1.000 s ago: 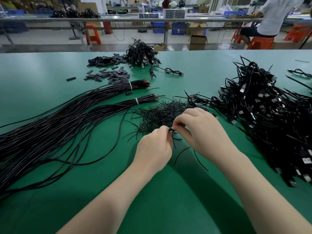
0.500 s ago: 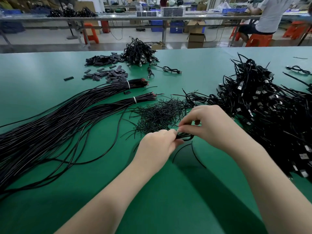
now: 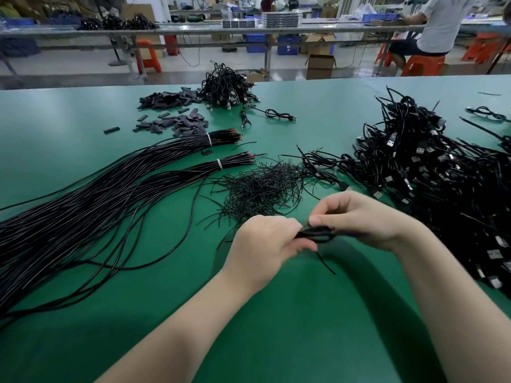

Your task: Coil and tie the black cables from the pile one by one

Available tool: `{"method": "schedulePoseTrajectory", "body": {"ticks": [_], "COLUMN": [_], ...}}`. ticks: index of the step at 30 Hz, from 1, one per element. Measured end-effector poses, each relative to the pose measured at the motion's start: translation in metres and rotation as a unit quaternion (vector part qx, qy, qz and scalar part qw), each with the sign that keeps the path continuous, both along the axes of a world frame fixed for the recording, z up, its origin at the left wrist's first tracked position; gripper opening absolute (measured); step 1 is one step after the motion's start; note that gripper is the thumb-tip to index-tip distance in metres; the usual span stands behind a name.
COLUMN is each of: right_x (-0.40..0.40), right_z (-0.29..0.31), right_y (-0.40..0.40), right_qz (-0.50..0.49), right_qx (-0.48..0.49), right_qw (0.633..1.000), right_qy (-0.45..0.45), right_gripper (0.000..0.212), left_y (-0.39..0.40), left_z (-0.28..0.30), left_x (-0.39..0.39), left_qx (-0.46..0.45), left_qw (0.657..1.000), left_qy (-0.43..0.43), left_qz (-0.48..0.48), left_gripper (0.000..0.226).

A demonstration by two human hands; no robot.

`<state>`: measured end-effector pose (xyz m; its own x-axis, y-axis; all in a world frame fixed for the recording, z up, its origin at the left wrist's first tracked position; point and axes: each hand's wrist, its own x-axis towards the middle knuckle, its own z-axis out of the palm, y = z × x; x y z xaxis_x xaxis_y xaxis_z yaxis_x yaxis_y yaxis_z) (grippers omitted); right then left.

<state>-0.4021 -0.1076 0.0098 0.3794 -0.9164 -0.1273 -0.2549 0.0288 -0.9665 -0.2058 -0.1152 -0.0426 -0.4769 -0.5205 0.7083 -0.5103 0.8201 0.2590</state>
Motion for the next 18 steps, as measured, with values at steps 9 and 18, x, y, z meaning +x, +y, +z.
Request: {"method": "schedulePoseTrajectory", "body": {"ticks": [9, 18], "right_x": [0.072, 0.071], "right_z": [-0.026, -0.028], "right_y": [-0.007, -0.007], "right_qz": [-0.187, -0.206], "right_qx": [-0.134, -0.104], "right_qw": [0.971, 0.972], "right_qy": [-0.072, -0.045], "right_gripper": [0.013, 0.009], "left_y": [-0.006, -0.015], "left_z": [-0.005, -0.010], "left_x": [0.001, 0.002], "left_qx": [0.352, 0.355], "left_qw": [0.852, 0.853], "left_qy": [0.374, 0.370], "left_qz": [0.096, 0.100], "left_gripper": [0.046, 0.016]}}
